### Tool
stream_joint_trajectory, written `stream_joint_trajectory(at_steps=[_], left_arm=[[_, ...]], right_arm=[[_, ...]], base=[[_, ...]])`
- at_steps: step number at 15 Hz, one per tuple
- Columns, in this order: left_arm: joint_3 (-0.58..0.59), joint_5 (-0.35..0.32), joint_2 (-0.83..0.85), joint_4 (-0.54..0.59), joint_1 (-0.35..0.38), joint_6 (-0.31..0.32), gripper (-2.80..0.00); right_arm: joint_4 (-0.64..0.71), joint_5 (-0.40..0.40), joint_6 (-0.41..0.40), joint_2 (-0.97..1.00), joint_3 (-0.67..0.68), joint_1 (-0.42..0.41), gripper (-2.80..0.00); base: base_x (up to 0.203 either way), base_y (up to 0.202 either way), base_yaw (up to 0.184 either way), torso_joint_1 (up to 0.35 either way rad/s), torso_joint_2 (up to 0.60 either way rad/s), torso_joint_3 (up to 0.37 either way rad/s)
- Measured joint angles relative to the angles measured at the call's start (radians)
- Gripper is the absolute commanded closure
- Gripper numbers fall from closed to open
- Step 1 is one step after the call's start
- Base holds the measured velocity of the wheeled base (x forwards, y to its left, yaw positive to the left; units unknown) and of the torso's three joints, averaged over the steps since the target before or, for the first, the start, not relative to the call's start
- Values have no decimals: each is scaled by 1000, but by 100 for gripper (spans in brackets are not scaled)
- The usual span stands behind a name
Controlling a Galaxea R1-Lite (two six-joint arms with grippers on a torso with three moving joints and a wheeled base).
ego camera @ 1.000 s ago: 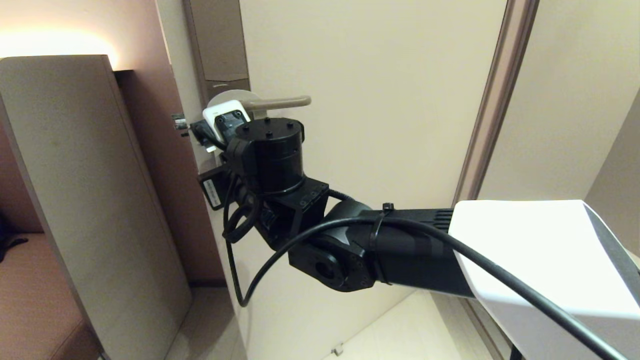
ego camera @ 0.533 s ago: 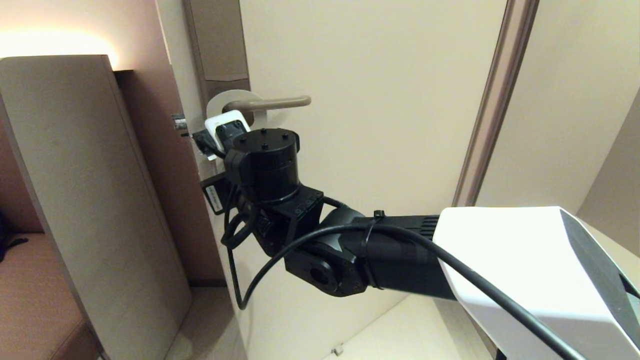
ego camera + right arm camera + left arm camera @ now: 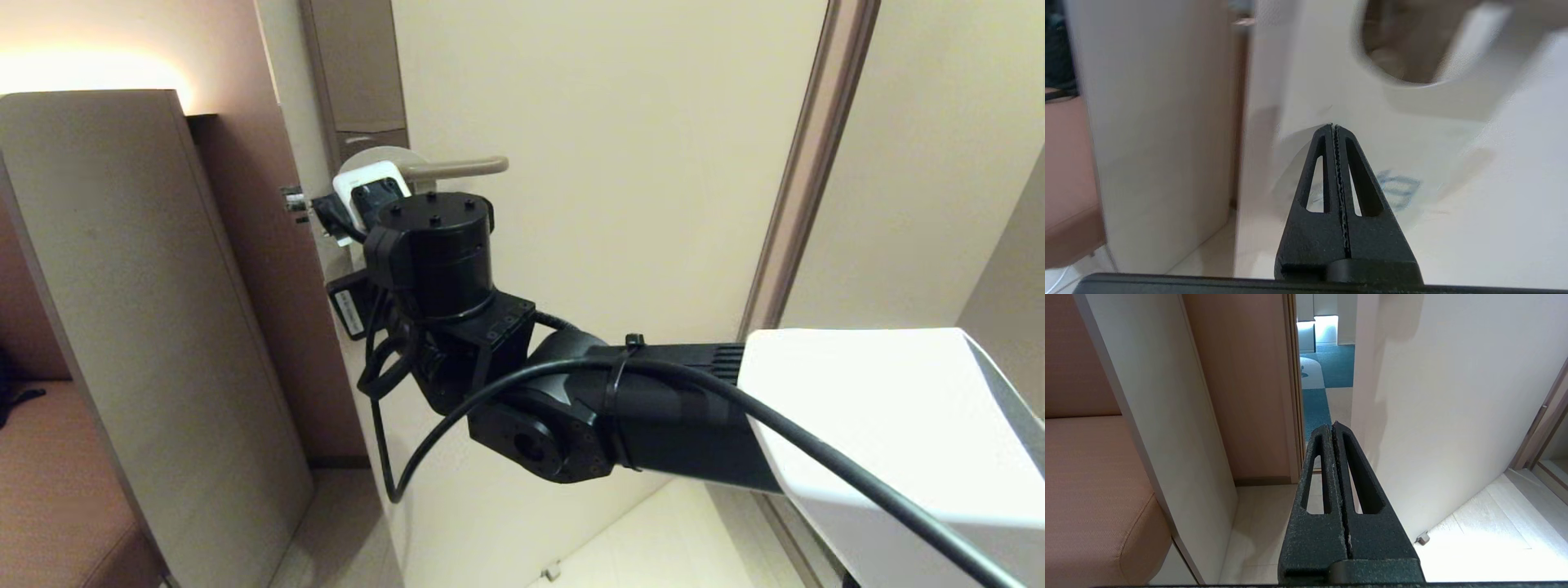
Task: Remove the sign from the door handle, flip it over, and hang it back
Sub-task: Hang the sign back with the other side facing out, then take down the sign
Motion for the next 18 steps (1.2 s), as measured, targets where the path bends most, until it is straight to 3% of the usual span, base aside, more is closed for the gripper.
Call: stream_joint_trajectory(at_steps=[3, 12, 15, 18], left_arm=[[0, 0, 0, 0, 0, 0, 0], [0, 0, 0, 0, 0, 0, 0], [0, 0, 0, 0, 0, -1, 0], [0, 0, 0, 0, 0, 0, 0]], right_arm=[[16, -45, 2, -49, 70, -1, 0], [66, -183, 3, -347, 527, -16, 0], [97, -197, 4, -466, 671, -65, 0], [169, -199, 6, -592, 794, -166, 0]], base=[[0, 0, 0, 0, 0, 0], [0, 0, 0, 0, 0, 0], [0, 0, 0, 0, 0, 0], [0, 0, 0, 0, 0, 0]])
